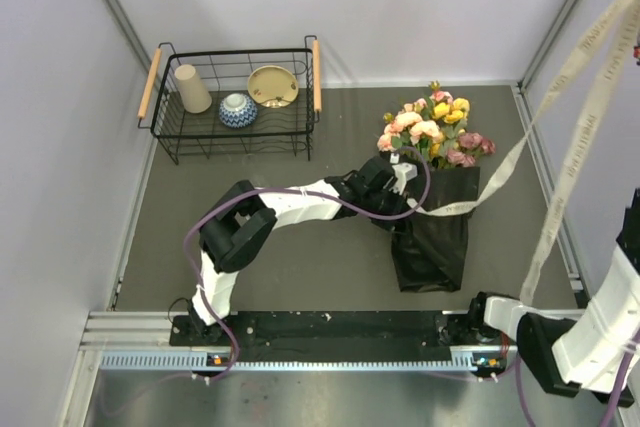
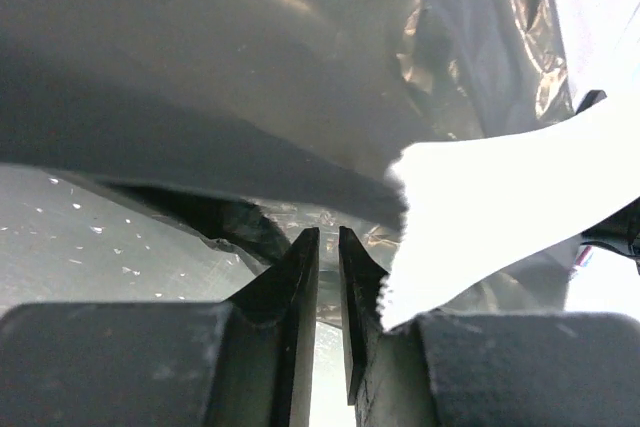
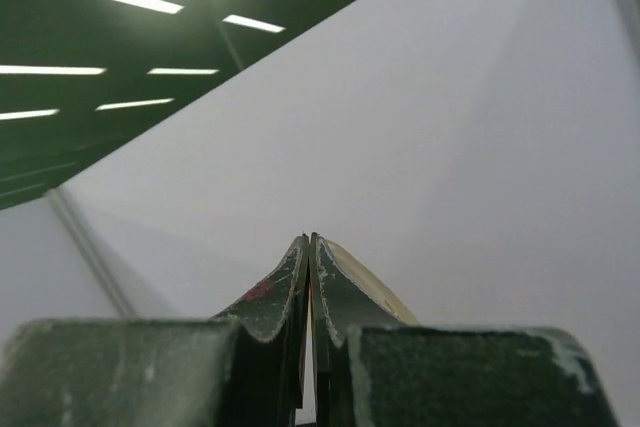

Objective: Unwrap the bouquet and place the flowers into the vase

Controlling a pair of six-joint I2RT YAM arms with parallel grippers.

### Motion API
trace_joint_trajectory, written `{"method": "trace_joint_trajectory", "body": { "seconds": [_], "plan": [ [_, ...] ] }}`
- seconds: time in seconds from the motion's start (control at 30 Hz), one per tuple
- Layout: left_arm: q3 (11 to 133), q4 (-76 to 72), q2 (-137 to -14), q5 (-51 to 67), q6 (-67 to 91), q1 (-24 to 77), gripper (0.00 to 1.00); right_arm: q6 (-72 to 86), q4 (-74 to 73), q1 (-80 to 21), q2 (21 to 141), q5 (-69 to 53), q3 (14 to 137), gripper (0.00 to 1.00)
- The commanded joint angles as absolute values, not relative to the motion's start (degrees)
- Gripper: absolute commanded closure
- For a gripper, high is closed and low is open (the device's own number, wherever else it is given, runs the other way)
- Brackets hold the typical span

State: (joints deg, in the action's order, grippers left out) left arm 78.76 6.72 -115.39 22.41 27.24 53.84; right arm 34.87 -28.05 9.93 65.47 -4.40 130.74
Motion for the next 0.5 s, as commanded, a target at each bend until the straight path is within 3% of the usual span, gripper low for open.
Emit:
{"method": "trace_joint_trajectory", "body": {
  "seconds": [0.0, 0.1, 0.3, 0.47],
  "plan": [
    [79.4, 5.5, -111.2, 21.4, 26.8, 53.3, 0.8, 50.9, -15.3, 10.5, 66.6, -20.4, 131.6, 1.0],
    [76.9, 4.4, -107.5, 20.9, 27.2, 52.6, 0.76, 64.5, -3.0, 10.5, 67.3, -27.0, 128.0, 1.0],
    [69.7, 2.4, -92.9, 18.1, 26.4, 51.2, 0.54, 80.5, 8.3, 9.7, 69.3, -32.0, 125.2, 1.0],
    [62.9, 2.6, -82.6, 14.6, 25.1, 50.7, 0.39, 73.1, 3.4, -7.3, 72.3, -29.2, 127.0, 1.0]
  ]
}}
